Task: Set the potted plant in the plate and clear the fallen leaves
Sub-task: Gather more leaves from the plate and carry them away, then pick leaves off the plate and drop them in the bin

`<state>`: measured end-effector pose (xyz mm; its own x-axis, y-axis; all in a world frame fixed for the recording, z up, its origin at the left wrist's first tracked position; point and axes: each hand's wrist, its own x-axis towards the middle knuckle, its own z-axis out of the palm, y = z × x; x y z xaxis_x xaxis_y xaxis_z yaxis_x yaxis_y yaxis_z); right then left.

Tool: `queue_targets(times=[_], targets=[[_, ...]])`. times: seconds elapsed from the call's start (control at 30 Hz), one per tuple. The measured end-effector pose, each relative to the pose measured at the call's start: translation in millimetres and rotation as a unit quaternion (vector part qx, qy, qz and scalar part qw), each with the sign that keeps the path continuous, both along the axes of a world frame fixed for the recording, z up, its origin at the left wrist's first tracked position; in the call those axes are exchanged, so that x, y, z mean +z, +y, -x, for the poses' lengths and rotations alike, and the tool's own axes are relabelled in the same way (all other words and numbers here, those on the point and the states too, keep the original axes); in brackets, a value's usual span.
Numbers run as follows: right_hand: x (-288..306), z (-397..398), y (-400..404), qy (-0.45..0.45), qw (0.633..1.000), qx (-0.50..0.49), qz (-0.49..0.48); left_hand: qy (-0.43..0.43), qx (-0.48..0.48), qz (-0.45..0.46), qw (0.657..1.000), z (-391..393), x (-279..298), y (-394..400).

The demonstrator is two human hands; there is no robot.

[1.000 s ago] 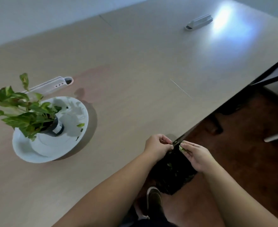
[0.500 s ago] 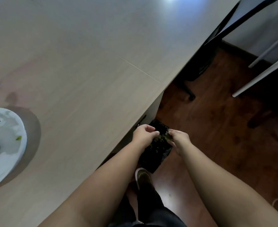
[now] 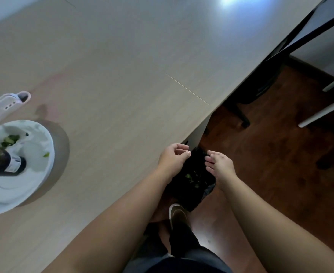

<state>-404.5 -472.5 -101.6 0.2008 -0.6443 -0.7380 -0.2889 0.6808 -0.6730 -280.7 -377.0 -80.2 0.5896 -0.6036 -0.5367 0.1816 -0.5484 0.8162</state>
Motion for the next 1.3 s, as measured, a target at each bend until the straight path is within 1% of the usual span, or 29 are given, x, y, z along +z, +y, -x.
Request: queue_targets(times=[0.1,0.2,0.27,0.37,0.43,0.5,0.6,0.7,0.8,0.87,0.93,0.97,1.03,1.17,1.3], targets=[[24,-33,15,-0.033,0.996,0.042,0.065,-0.032,0.029,0.012,0.999,-25,16,24],[49,-78,38,-0.083,0.984,0.116,0.105,-0.058,0.086,0.016,0.994,-58,30,60],[63,-112,58,-0.105,0.97,0.187,0.118,-0.076,0.143,0.008,0.987,-84,39,94],[76,-156,88,-0.108,0.943,0.291,0.123,-0.099,0.234,-0.004,0.967,-116,49,144],[80,-186,114,-0.096,0.917,0.364,0.132,-0.123,0.285,-0.023,0.95,-135,54,183],[80,-209,135,-0.088,0.889,0.423,0.151,-0.155,0.305,-0.065,0.938,-148,58,217],[80,-244,172,-0.091,0.84,0.5,0.191,-0.224,0.279,-0.163,0.919,-162,58,268],[82,-276,207,-0.073,0.786,0.559,0.254,-0.249,0.241,-0.178,0.921,-171,57,305],[82,-296,230,-0.03,0.734,0.614,0.288,-0.273,0.185,-0.191,0.924,-174,50,326],[75,-307,240,-0.009,0.679,0.656,0.328,-0.289,0.172,-0.177,0.925,-176,43,340],[66,-316,246,0.019,0.606,0.692,0.392,-0.305,0.174,-0.153,0.924,-180,40,354],[64,-317,247,0.033,0.582,0.7,0.414,-0.305,0.176,-0.137,0.926,-182,39,360],[61,-319,253,0.046,0.567,0.701,0.43,-0.294,0.169,-0.115,0.934,-189,38,378],[60,-315,268,0.045,0.541,0.686,0.484,-0.27,0.134,-0.109,0.947,-205,38,412],[64,-326,291,0.059,0.5,0.705,0.499,-0.25,0.091,-0.134,0.955,-228,45,440]])
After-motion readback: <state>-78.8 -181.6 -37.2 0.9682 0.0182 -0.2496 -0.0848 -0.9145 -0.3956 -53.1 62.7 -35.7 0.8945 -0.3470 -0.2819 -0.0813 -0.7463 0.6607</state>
